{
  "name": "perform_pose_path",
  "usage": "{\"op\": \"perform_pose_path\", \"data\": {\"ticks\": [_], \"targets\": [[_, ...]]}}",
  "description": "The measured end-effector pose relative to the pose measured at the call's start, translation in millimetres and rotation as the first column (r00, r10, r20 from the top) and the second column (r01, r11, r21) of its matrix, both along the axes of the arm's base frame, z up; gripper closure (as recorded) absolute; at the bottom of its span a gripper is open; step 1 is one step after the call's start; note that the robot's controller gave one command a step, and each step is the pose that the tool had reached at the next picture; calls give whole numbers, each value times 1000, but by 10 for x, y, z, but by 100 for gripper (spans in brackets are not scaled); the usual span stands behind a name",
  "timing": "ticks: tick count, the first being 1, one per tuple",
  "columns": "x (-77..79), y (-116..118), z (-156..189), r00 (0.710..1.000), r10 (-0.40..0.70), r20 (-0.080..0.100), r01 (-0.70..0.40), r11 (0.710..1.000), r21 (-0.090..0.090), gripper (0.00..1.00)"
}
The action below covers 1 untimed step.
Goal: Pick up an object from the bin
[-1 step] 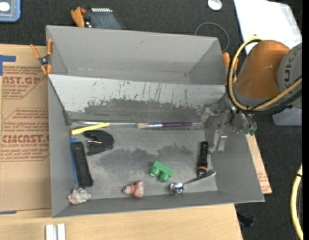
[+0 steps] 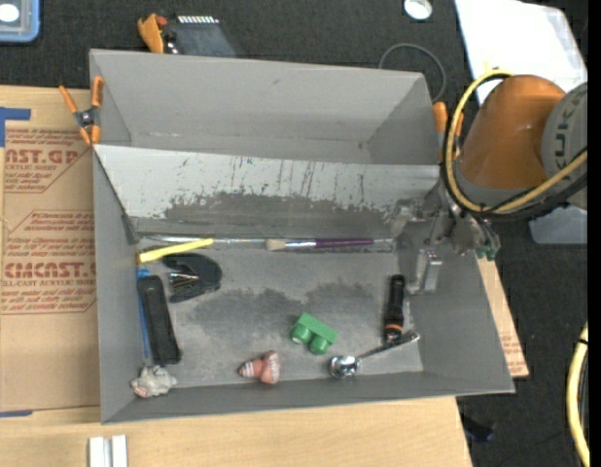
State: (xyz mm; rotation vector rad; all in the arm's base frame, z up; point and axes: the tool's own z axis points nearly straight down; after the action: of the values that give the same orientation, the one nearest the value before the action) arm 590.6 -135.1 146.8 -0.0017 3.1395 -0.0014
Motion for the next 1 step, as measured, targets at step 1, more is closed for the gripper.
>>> {"op": "perform_pose_path", "data": {"ticks": [1], "targets": [[-154,-130,-579,916,401,2,-401,916,-2,0]]}}
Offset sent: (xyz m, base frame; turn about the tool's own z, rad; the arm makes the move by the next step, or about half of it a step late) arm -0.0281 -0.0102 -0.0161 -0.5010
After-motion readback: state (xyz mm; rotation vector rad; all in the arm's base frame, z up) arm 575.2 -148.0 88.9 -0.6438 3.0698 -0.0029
